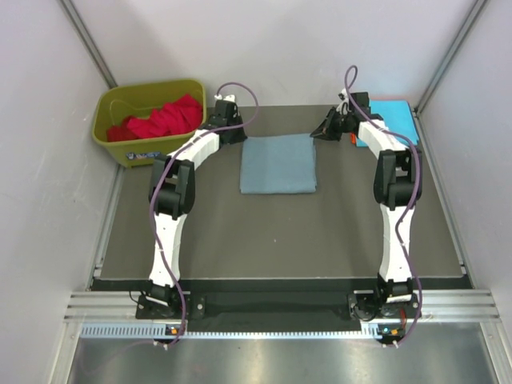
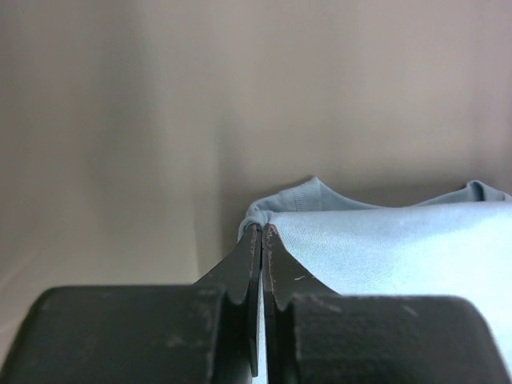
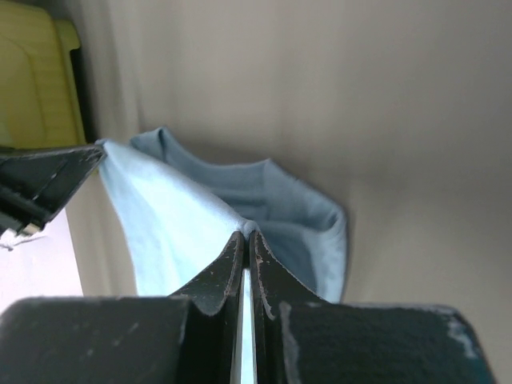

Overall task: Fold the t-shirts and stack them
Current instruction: Fold the tshirt

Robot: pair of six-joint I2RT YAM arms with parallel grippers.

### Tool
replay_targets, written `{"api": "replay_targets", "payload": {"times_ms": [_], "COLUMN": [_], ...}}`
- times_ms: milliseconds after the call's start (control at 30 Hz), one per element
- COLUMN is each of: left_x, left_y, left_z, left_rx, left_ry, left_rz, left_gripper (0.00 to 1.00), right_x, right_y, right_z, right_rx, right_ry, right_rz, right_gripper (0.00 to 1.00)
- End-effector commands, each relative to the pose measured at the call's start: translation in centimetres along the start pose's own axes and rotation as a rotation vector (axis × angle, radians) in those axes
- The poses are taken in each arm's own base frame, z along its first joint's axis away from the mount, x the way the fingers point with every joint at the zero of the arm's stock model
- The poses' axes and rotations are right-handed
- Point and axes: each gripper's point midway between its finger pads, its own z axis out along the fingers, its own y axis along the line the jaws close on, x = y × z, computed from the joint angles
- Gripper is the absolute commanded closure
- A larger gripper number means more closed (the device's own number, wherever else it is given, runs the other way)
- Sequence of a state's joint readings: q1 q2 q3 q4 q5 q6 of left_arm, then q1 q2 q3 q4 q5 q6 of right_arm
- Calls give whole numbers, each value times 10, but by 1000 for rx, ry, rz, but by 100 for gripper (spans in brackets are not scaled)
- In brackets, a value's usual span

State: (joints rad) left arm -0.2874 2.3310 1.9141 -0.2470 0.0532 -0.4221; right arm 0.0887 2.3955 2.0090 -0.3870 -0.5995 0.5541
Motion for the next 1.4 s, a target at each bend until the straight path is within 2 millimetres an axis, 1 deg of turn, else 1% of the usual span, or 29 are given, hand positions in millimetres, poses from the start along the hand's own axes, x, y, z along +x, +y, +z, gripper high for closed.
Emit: {"api": "replay_targets", "payload": {"times_ms": [0, 67, 267, 367, 433, 467, 500, 533, 600, 700, 733, 767, 800, 833, 867, 900, 933, 1000, 1033, 1067, 1100, 1133, 1167, 1200, 1233, 1267, 1300, 1333, 1367], "left_x": [-50, -48, -44, -46, -48, -49, -52, -50, -49, -53, -56, -59, -67, -69, -71, -76, -77, -75, -71, -68, -57, -50, -41, -22, -12, -1, 15, 28, 37], "left_y": [-27, -27, -29, -29, -29, -28, -29, -28, -27, -25, -27, -27, -32, -35, -38, -43, -49, -57, -65, -69, -81, -87, -94, -107, -114, -119, -121, -131, -133], "left_z": [-23, -17, 1, 7, 11, 12, 12, 13, 14, 7, 1, -3, -13, -18, -24, -34, -40, -53, -58, -62, -69, -72, -74, -76, -78, -79, -79, -81, -81], "left_rx": [84, 89, 115, 117, 113, 111, 112, 110, 103, 81, 79, 77, 86, 90, 95, 109, 120, 134, 152, 161, 193, 209, 225, 247, 261, 264, 263, 278, 278], "left_ry": [-132, -127, -112, -118, -123, -124, -129, -125, -118, -120, -121, -125, -138, -139, -144, -152, -154, -138, -130, -123, -96, -80, -62, -25, -3, 21, 59, 83, 98], "left_rz": [-2, -7, -11, -9, -7, -5, -5, -2, 1, 13, 21, 22, 28, 28, 28, 26, 30, 27, 24, 22, 16, 16, 17, 27, 35, 42, 46, 57, 64], "left_gripper": [100, 100, 100, 99, 92, 90, 84, 80, 73, 67, 66, 65, 65, 65, 65, 65, 65, 65, 65, 66, 66, 66, 67, 67, 68, 68, 69, 69, 69], "right_x": [-33, -29, -31, -30, -32, -33, -39, -38, -42, -44, -44, -42, -47, -47, -50, -52, -54, -51, -55, -53, -41, -38, -37, -4, 1, 17, 33, 44, 60], "right_y": [31, 19, -3, -18, -27, -30, -29, -38, -45, -50, -52, -52, -48, -47, -60, -59, -56, -56, -49, -43, -36, -20, -5, 7, 31, 48, 50, 66, 75], "right_z": [-41, -40, -33, -30, -22, -19, -20, -15, -17, -23, -25, -27, -31, -34, -48, -53, -62, -77, -88, -92, -89, -95, -92, -79, -86, -80, -72, -76, -70], "right_rx": [-15, 10, 51, 81, 82, 83, 83, 100, 115, 140, 158, 167, 169, 175, 212, 227, 251, 291, 303, 298, 248, 197, 139, 72, 11, -37, -72, -139, -166], "right_ry": [-128, -123, -135, -146, -140, -133, -137, -129, -131, -131, -125, -115, -119, -111, -102, -100, -107, -89, -103, -98, -65, -66, -80, -6, -17, 8, 20, 46, 82], "right_rz": [-57, -41, -5, 13, 23, 22, 16, 22, 31, 36, 31, 28, -3, -16, 3, -38, -57, -88, -105, -110, -81, -71, -74, -17, -33, -36, 10, 16, 20], "right_gripper": [100, 100, 100, 100, 100, 100, 100, 99, 99, 94, 89, 87, 84, 78, 73, 68, 61, 59, 58, 58, 58, 61, 64, 65, 66, 66, 66, 69, 70]}}
